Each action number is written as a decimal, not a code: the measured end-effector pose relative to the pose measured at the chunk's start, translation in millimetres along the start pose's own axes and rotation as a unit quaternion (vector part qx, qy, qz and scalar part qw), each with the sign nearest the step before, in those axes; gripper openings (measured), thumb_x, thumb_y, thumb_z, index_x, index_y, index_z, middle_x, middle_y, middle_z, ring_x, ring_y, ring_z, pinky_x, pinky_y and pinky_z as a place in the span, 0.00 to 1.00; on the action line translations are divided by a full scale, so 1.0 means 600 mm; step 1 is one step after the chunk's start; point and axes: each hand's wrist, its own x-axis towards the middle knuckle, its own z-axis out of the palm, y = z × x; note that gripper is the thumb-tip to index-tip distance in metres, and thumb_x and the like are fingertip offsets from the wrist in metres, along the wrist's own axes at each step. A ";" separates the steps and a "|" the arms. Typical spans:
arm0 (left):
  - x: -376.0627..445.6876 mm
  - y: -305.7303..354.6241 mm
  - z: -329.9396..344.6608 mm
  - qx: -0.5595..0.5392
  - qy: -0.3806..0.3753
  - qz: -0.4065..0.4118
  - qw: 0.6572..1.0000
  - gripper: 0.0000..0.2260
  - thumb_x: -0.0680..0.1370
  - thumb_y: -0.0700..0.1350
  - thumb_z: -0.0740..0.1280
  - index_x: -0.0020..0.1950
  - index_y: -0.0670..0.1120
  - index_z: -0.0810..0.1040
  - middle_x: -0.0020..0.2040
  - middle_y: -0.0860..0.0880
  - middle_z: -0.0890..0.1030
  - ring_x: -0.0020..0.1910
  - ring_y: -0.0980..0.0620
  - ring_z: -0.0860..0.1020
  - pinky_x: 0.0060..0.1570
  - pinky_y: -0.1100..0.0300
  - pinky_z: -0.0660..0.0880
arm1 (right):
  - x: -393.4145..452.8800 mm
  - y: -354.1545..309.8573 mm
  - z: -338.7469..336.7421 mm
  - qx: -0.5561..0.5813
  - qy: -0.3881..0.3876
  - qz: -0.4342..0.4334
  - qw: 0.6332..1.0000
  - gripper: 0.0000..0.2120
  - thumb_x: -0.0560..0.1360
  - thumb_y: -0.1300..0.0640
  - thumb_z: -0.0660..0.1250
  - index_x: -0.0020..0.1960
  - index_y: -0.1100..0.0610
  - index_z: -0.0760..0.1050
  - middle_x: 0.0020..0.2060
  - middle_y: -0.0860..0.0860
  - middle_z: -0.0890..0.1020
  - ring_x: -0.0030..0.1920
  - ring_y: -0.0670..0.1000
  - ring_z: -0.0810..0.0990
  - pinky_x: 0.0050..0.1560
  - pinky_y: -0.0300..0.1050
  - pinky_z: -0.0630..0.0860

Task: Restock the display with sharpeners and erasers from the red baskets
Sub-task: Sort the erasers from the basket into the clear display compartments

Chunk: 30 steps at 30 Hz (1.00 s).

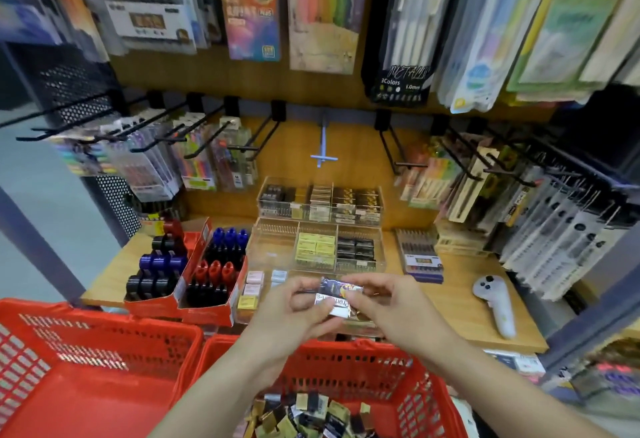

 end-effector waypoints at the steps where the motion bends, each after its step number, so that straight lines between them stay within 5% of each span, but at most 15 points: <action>1: 0.011 0.004 -0.002 -0.009 0.001 -0.003 1.000 0.15 0.76 0.34 0.70 0.60 0.42 0.74 0.49 0.43 0.86 0.51 0.46 0.84 0.46 0.61 0.81 | 0.013 0.001 0.000 0.002 0.004 0.007 1.000 0.08 0.76 0.56 0.72 0.54 0.48 0.82 0.42 0.54 0.83 0.37 0.52 0.79 0.44 0.49 0.78; 7: 0.119 0.052 -0.002 0.021 0.066 -0.007 0.998 0.11 0.74 0.28 0.69 0.56 0.37 0.77 0.49 0.37 0.83 0.48 0.43 0.85 0.42 0.59 0.82 | 0.121 0.008 -0.015 0.051 0.079 0.050 0.994 0.07 0.74 0.57 0.74 0.51 0.54 0.80 0.40 0.53 0.84 0.42 0.52 0.83 0.52 0.54 0.81; 10: 0.194 0.082 -0.016 0.073 0.132 0.007 0.989 0.09 0.75 0.30 0.70 0.52 0.41 0.80 0.53 0.40 0.81 0.50 0.44 0.84 0.49 0.55 0.82 | 0.205 0.024 -0.051 -0.019 0.171 0.042 0.984 0.08 0.73 0.54 0.75 0.52 0.53 0.83 0.43 0.48 0.84 0.44 0.47 0.83 0.48 0.43 0.81; 13: 0.273 0.107 -0.028 0.177 0.205 0.080 0.959 0.08 0.74 0.37 0.74 0.47 0.50 0.81 0.48 0.45 0.84 0.47 0.48 0.83 0.50 0.53 0.80 | 0.287 0.028 -0.078 -0.092 0.207 0.043 0.973 0.09 0.74 0.51 0.73 0.53 0.51 0.83 0.43 0.45 0.81 0.43 0.43 0.77 0.37 0.30 0.70; 18: 0.378 0.125 -0.027 0.255 0.238 0.148 0.925 0.09 0.71 0.43 0.77 0.40 0.54 0.80 0.39 0.56 0.80 0.42 0.55 0.79 0.46 0.58 0.76 | 0.379 0.042 -0.074 -0.179 0.187 0.029 0.965 0.09 0.76 0.51 0.70 0.55 0.54 0.82 0.50 0.51 0.84 0.51 0.49 0.80 0.59 0.43 0.75; 23: 0.429 0.106 -0.032 0.296 0.237 0.133 0.916 0.11 0.72 0.44 0.77 0.39 0.56 0.76 0.40 0.56 0.79 0.43 0.55 0.78 0.48 0.60 0.73 | 0.413 0.060 -0.060 -0.195 0.154 0.037 0.968 0.14 0.76 0.48 0.71 0.57 0.54 0.82 0.52 0.50 0.84 0.51 0.48 0.81 0.54 0.38 0.75; 30: 0.439 0.096 -0.041 0.301 0.243 0.125 0.914 0.10 0.71 0.43 0.78 0.40 0.53 0.77 0.40 0.53 0.81 0.46 0.50 0.80 0.51 0.55 0.78 | 0.413 0.083 -0.041 -0.288 0.189 0.042 0.938 0.13 0.77 0.41 0.66 0.57 0.44 0.81 0.57 0.46 0.81 0.60 0.53 0.76 0.60 0.52 0.66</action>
